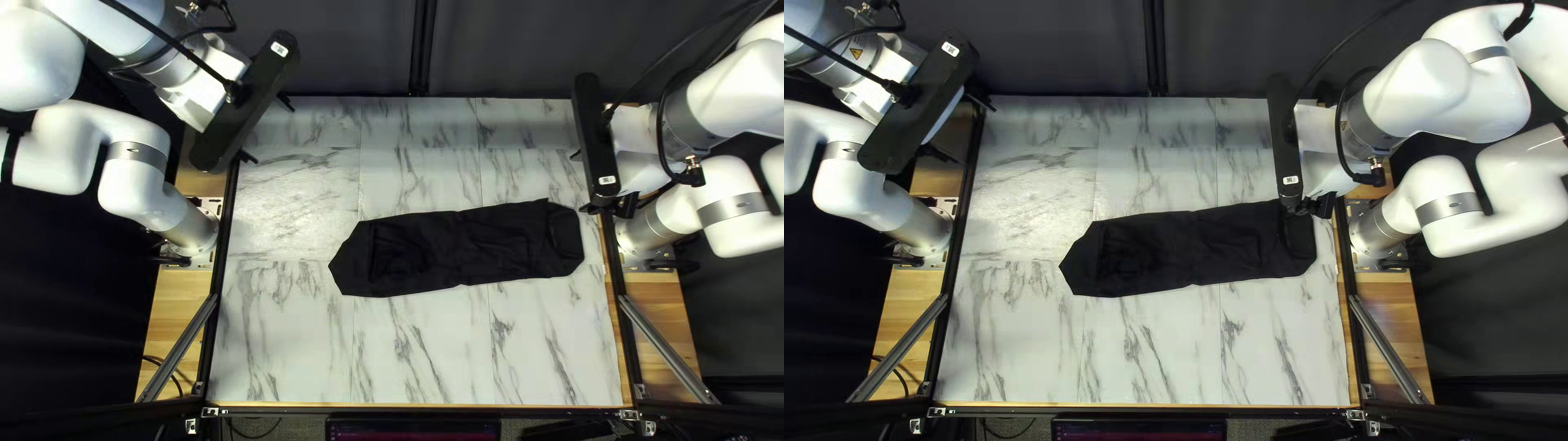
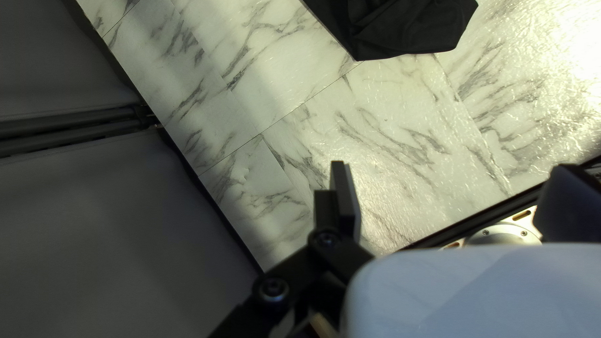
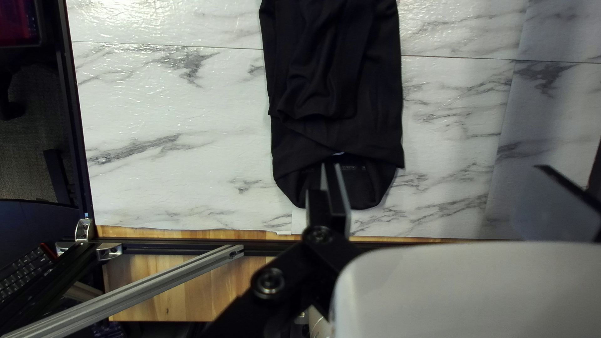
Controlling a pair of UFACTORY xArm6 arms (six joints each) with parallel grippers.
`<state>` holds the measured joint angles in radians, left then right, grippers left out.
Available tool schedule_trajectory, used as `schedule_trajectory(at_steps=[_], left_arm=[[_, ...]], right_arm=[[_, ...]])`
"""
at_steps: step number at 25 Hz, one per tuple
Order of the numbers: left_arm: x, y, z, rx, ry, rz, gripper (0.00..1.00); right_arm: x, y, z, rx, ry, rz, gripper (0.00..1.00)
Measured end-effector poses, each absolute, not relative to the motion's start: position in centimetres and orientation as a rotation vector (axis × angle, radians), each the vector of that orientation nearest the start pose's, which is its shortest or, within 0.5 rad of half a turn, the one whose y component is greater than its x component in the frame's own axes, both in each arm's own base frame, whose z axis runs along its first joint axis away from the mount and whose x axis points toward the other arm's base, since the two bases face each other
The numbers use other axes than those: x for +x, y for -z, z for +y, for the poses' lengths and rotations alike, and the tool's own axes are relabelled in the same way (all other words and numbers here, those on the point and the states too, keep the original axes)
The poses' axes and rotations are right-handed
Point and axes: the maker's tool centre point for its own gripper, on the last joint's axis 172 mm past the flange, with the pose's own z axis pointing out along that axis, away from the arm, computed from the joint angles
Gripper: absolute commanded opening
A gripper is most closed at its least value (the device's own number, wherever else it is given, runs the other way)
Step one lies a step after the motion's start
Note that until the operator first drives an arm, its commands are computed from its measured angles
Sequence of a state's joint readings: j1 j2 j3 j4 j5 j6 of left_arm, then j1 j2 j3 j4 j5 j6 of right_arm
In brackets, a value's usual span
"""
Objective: Fold t-shirt
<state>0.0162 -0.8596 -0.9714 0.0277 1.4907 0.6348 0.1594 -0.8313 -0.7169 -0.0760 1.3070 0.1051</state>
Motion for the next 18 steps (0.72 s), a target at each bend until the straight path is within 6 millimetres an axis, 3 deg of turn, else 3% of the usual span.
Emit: schedule_trajectory(at_steps=[8, 13, 16, 18], left_arm=[[29.2, -42.8, 1.2, -2.830, 0.470, 0.901, 1.00], [29.2, -42.8, 1.2, -2.830, 0.470, 0.901, 1.00], [29.2, -42.8, 1.2, -2.830, 0.470, 0.901, 1.00], [29.2, -42.8, 1.2, -2.830, 0.470, 0.901, 1.00]], right_arm=[[41.9, -24.3, 5.6, -3.160, 0.564, -0.202, 1.00], [46.3, -17.8, 8.1, -3.156, 0.729, -0.349, 1.00], [48.4, -12.6, 10.3, -3.134, 0.765, -0.507, 1.00], [49.5, -10.9, 11.4, -3.109, 0.780, -0.566, 1.00]])
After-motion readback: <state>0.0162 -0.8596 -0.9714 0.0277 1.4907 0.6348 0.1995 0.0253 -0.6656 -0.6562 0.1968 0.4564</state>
